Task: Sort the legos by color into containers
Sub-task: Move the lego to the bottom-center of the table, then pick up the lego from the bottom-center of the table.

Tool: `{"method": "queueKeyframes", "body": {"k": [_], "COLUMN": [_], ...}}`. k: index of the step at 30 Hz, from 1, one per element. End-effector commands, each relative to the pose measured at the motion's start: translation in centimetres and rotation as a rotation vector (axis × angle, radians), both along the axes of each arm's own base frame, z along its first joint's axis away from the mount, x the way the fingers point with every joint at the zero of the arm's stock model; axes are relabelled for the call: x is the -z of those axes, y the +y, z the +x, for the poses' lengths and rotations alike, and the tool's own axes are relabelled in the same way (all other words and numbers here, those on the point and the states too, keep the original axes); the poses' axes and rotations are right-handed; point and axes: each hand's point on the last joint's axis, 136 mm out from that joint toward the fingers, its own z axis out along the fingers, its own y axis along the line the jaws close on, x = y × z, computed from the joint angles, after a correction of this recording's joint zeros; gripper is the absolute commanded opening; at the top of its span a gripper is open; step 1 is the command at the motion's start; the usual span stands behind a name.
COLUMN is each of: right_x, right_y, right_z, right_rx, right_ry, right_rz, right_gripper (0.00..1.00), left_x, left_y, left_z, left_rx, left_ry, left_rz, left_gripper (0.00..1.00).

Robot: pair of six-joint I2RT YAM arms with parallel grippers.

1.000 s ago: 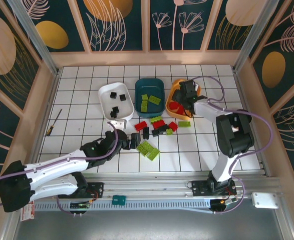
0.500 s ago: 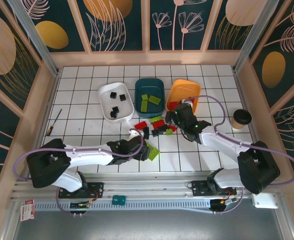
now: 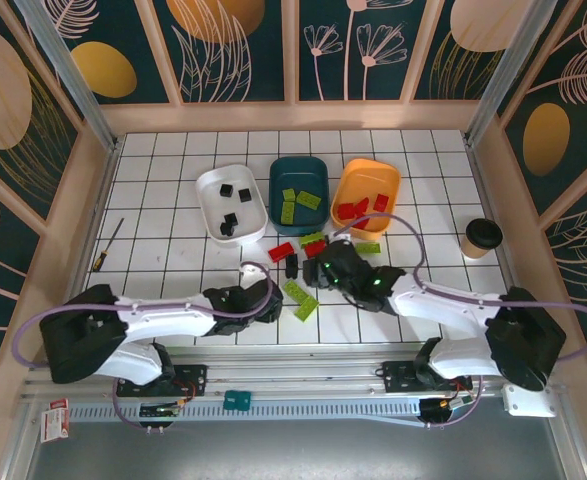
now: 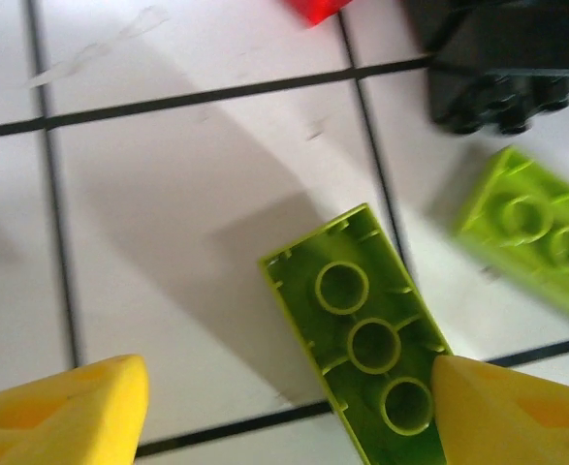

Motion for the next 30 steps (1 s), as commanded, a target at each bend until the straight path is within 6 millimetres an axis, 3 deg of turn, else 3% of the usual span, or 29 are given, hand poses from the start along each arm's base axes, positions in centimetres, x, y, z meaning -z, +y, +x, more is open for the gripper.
{"method": "queueKeyframes", "body": {"k": [1,4,7,10,13,18,22,26,30], "right_x": [0.9,1.3,2.0,2.8,4.3,7.1,7.9,6.1,1.1], "right_y": [3.4,6.9,9.8,11.8,12.6,13.0,13.4,13.6,13.6], "right_z": [-1.6,-2.7,-3.1,-3.3,-3.4,-3.7,-3.9,-3.3,-1.8], "right_rx": [-0.120,-0.202,-0.237,-0.242,-0.229,-0.226,-0.238,-0.244,-0.259], "right_ry": [-0.011,-0.032,-0.037,-0.029,-0.003,0.042,0.049,0.009,-0.067], "right_rz": [-0.041,-0.065,-0.095,-0.111,-0.144,-0.214,-0.227,-0.192,-0.064], "right_gripper": [0.70,0.70,0.71,0.71,0.71,0.67,0.53,0.30,0.21], "left_x": [-3.0,-9.0,-14.2,-16.7,-16.7,-15.5,-15.4,-15.7,-15.1], "left_y": [2.3,3.3,5.5,7.4,8.5,8.7,8.9,8.9,8.8], "left_z": [-0.2,0.5,0.8,0.5,0.2,-0.1,-0.1,0.0,0.1], "left_rx": [-0.080,-0.139,-0.206,-0.243,-0.272,-0.282,-0.282,-0.275,-0.268], "left_ry": [-0.047,-0.168,-0.287,-0.347,-0.356,-0.332,-0.336,-0.347,-0.348], "left_rz": [-0.031,-0.171,-0.292,-0.359,-0.367,-0.364,-0.354,-0.345,-0.336], "left_gripper": [0.87,0.99,0.99,0.99,0.99,0.99,0.99,0.99,0.99]}}
